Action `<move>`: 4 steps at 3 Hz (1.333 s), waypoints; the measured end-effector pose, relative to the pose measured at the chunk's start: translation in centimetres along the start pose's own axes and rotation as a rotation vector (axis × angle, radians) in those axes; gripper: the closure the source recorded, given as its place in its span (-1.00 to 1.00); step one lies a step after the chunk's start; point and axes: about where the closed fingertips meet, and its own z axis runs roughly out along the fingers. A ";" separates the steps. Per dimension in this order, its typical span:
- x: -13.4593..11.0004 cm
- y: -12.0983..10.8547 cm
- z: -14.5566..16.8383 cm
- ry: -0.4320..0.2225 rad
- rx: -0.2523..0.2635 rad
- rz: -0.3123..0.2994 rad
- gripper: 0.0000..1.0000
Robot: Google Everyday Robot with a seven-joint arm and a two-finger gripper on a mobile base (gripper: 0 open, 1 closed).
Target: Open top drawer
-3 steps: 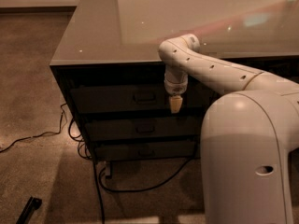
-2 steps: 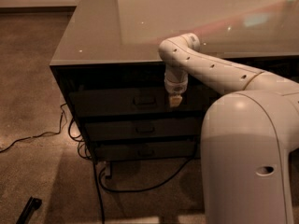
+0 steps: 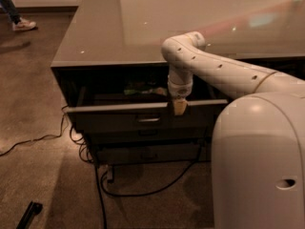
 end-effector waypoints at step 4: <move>0.1 5.7 2.5 0.015 -0.077 0.030 -1.00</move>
Offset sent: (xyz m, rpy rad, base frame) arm 0.0077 0.0034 -0.0027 0.0206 0.0095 0.0248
